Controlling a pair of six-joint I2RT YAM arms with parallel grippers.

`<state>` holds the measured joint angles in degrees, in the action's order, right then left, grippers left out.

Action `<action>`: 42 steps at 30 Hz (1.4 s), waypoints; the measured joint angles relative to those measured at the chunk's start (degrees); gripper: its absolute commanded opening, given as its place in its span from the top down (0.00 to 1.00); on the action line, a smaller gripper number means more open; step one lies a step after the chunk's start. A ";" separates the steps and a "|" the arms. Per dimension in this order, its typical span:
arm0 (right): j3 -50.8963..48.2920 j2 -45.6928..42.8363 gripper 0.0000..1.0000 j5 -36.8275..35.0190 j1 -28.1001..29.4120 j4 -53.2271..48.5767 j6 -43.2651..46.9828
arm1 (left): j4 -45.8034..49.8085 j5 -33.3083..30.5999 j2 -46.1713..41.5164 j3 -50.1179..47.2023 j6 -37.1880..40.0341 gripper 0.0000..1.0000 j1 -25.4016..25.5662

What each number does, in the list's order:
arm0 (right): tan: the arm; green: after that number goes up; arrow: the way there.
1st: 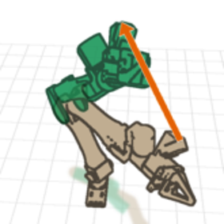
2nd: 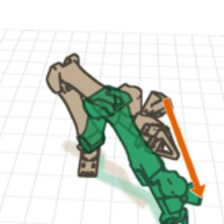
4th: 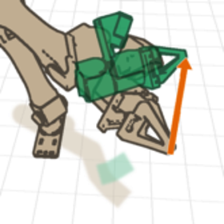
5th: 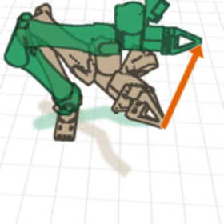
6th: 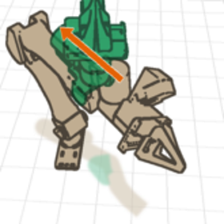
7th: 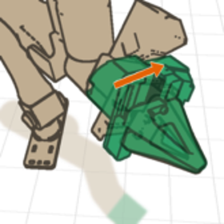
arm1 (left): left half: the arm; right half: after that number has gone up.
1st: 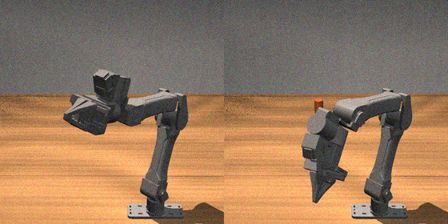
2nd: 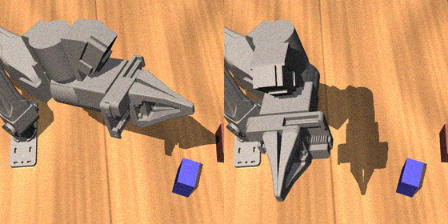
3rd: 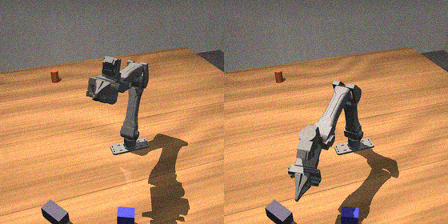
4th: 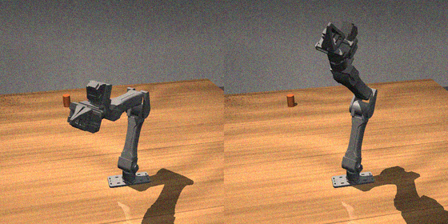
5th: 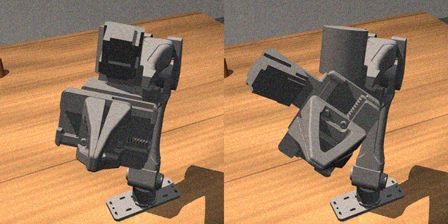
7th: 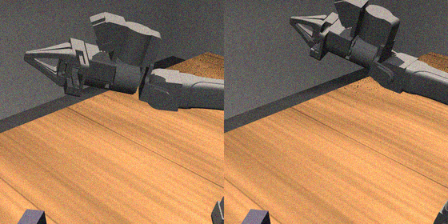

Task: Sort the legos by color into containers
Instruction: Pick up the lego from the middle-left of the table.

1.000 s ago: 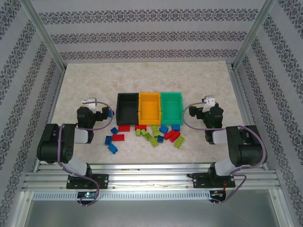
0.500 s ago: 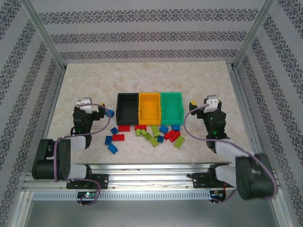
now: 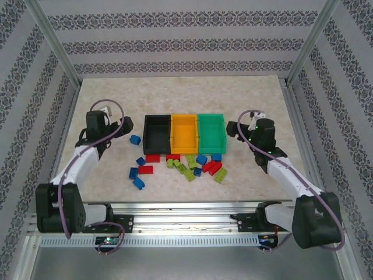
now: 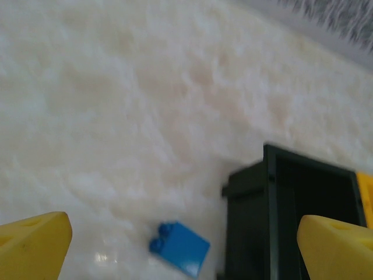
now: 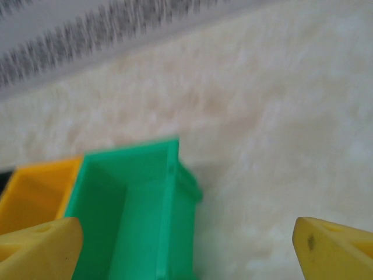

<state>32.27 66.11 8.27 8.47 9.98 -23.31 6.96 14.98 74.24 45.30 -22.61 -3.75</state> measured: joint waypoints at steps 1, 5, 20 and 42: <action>-1.09 0.07 0.07 -0.72 1.18 -0.70 -0.39 | 3.39 1.33 2.08 1.73 -0.17 0.03 0.00; -3.54 -0.04 0.07 -4.63 4.57 -2.21 -0.55 | 13.75 4.48 9.07 6.32 -0.33 0.09 0.00; -4.39 -1.86 0.07 -13.35 9.73 -2.51 0.09 | 28.61 -1.22 29.31 23.76 -0.55 0.19 4.63; -4.22 0.48 0.06 -16.06 11.69 -2.49 2.25 | 31.39 -4.52 34.23 27.28 1.51 0.75 8.63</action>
<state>28.05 66.59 -7.79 20.16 7.49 -21.06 38.35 10.46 108.47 72.58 -21.10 4.89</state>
